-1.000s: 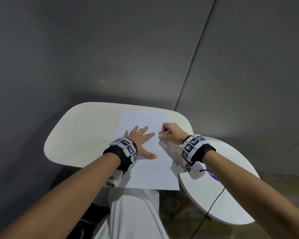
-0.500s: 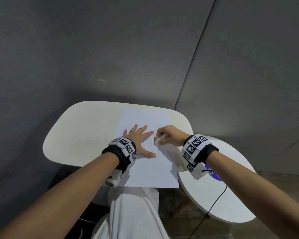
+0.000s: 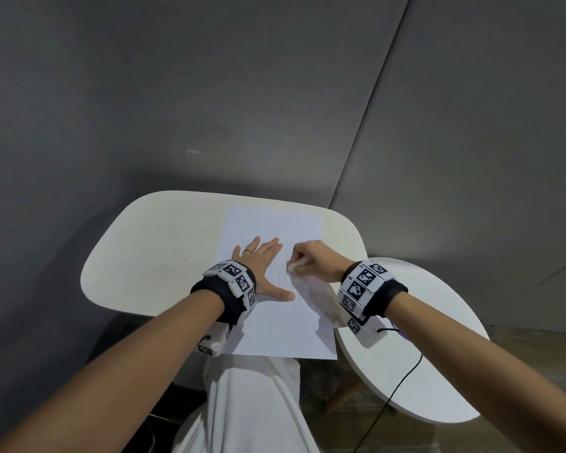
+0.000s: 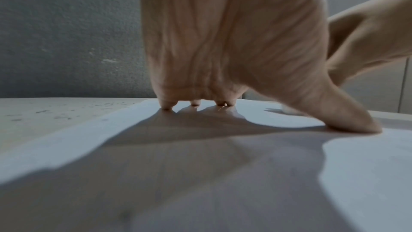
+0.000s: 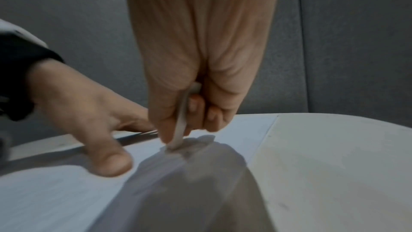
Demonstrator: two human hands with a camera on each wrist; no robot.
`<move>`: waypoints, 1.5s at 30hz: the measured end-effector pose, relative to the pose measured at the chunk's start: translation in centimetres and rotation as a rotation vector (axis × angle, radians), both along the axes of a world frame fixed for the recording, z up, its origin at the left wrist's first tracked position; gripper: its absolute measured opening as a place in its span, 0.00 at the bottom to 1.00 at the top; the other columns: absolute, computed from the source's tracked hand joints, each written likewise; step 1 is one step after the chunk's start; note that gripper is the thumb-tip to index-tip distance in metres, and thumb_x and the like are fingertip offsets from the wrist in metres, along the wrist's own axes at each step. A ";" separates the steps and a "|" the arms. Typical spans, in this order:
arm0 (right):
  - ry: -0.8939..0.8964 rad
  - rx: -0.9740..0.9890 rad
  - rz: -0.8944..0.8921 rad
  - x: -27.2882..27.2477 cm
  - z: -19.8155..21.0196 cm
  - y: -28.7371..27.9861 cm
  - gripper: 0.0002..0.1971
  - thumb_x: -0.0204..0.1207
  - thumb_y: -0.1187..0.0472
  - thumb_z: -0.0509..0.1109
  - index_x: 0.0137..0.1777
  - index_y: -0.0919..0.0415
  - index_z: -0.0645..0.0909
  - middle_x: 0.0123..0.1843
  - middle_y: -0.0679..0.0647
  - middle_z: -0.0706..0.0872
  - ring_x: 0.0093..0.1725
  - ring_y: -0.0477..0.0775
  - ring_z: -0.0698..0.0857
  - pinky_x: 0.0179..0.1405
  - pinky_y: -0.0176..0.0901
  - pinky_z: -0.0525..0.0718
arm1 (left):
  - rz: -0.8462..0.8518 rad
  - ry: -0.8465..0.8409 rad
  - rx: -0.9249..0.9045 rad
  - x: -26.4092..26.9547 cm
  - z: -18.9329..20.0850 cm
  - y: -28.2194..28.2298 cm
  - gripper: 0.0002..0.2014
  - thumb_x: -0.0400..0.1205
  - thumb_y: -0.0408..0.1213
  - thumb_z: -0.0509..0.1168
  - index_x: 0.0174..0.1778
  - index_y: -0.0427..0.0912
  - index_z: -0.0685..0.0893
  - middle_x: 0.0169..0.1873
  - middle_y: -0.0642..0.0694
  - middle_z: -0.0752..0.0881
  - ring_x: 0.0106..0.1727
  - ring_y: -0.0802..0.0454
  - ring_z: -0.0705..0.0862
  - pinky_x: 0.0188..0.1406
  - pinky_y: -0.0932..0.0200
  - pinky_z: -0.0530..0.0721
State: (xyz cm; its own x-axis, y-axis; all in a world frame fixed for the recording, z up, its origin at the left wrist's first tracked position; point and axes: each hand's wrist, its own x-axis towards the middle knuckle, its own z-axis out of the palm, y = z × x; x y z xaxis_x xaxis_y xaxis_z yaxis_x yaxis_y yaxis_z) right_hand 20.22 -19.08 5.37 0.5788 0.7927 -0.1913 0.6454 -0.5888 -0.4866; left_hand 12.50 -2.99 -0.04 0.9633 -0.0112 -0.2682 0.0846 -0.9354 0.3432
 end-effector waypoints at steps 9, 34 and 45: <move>0.059 -0.066 0.052 0.0 0.5 0.9 0.04 0.72 0.68 0.70 0.41 0.61 0.78 0.40 0.47 0.84 0.39 0.44 0.81 0.36 0.26 0.74 | -0.010 -0.017 -0.019 -0.3 0.0 0.2 0.60 0.64 0.75 0.67 0.85 0.53 0.44 0.84 0.60 0.40 0.85 0.49 0.37 0.80 0.35 0.39; 0.175 0.248 -0.384 4.6 -1.2 -0.1 0.13 0.75 0.55 0.70 0.32 0.59 0.75 0.32 0.55 0.84 0.34 0.54 0.83 0.43 0.50 0.84 | -0.118 -0.095 0.024 -2.9 0.9 -2.7 0.38 0.86 0.58 0.52 0.86 0.45 0.43 0.85 0.52 0.39 0.85 0.50 0.37 0.83 0.43 0.39; 0.244 0.337 -0.482 4.3 -1.6 -0.4 0.16 0.79 0.57 0.65 0.30 0.60 0.73 0.35 0.60 0.87 0.34 0.53 0.83 0.47 0.46 0.81 | 0.036 0.031 0.287 -2.9 2.1 -7.1 0.30 0.91 0.47 0.41 0.84 0.38 0.39 0.84 0.42 0.36 0.85 0.43 0.39 0.82 0.46 0.41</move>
State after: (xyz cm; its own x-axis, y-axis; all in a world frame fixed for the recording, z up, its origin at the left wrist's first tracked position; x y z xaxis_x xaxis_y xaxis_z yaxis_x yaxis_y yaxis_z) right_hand 24.52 -19.44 3.72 0.8568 0.4939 -0.1480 0.1935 -0.5740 -0.7956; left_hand 9.64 -10.10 2.09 0.9529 0.1038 -0.2850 0.1264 -0.9901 0.0618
